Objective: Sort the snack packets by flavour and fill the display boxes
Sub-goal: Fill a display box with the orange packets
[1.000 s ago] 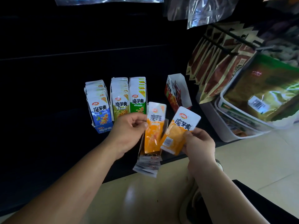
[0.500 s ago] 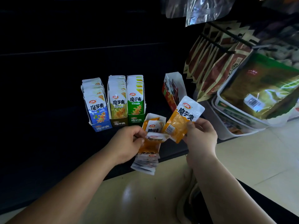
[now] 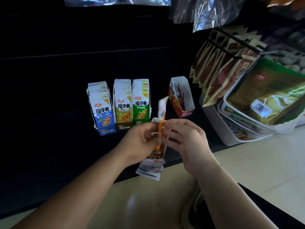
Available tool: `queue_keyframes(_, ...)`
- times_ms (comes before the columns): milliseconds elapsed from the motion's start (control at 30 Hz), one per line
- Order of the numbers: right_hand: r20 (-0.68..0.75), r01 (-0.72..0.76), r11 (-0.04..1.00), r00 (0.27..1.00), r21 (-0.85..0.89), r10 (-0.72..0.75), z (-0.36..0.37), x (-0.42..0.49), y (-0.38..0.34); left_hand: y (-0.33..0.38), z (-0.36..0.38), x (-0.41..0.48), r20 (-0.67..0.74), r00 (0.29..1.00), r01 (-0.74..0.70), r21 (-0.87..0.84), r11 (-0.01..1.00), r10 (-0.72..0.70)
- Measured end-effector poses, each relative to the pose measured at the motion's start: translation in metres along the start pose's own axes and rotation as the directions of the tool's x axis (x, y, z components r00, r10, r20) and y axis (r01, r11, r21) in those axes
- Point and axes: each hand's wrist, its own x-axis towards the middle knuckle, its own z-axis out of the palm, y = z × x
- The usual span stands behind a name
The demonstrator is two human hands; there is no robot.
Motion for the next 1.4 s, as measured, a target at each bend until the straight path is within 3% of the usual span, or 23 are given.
queue_keyframes(167,-0.161,0.045,0.998,0.986,-0.036,-0.050,-0.007,0.005,0.002,-0.010,-0.011,0.002,-0.036,0.996,0.088,0.006,0.996,-0.088)
queue_keyframes(333,0.008,0.131,0.977,0.991,-0.170,-0.132,-0.008,0.006,0.004,-0.009,-0.011,0.002,-0.023,0.998,0.052,0.037,0.998,-0.051)
queue_keyframes(500,0.114,0.239,0.913,0.970,-0.331,-0.213,-0.004,0.013,0.011,-0.017,-0.015,0.006,-0.074,0.997,0.025,0.175,0.984,-0.012)
queue_keyframes(600,0.123,0.196,0.885,0.980,-0.422,-0.158,-0.011,0.016,0.029,-0.018,-0.017,0.005,-0.114,0.991,0.083,0.128,0.988,-0.068)
queue_keyframes(767,0.208,0.175,0.782,0.976,-0.599,-0.059,-0.013,0.017,0.056,-0.021,-0.016,0.002,-0.025,0.994,0.106,0.128,0.986,-0.104)
queue_keyframes(867,0.089,0.100,0.822,0.994,-0.561,-0.060,-0.013,0.016,0.045,-0.027,-0.015,-0.003,-0.017,0.992,0.122,0.158,0.980,-0.121)
queue_keyframes(933,0.011,0.130,0.761,0.987,-0.636,-0.159,-0.018,0.020,0.038,-0.036,-0.016,-0.006,-0.052,0.989,0.143,0.191,0.971,-0.136)
queue_keyframes(1000,0.025,0.158,0.668,0.979,-0.727,-0.204,-0.020,0.031,0.037,-0.044,-0.018,-0.010,-0.068,0.987,0.160,0.209,0.965,-0.149)
queue_keyframes(1167,0.125,0.136,0.322,0.991,-0.937,-0.054,-0.017,0.063,0.033,-0.049,-0.018,-0.013,-0.001,0.990,0.142,0.183,0.973,-0.144)
queue_keyframes(1267,0.128,0.127,0.262,0.992,-0.957,-0.014,-0.018,0.078,0.029,-0.053,-0.016,-0.012,0.023,0.995,0.096,0.186,0.978,-0.102)
queue_keyframes(1400,0.166,0.158,0.275,0.986,-0.948,0.005,-0.016,0.096,0.026,-0.059,-0.017,-0.007,0.007,0.992,0.124,0.138,0.983,-0.126)
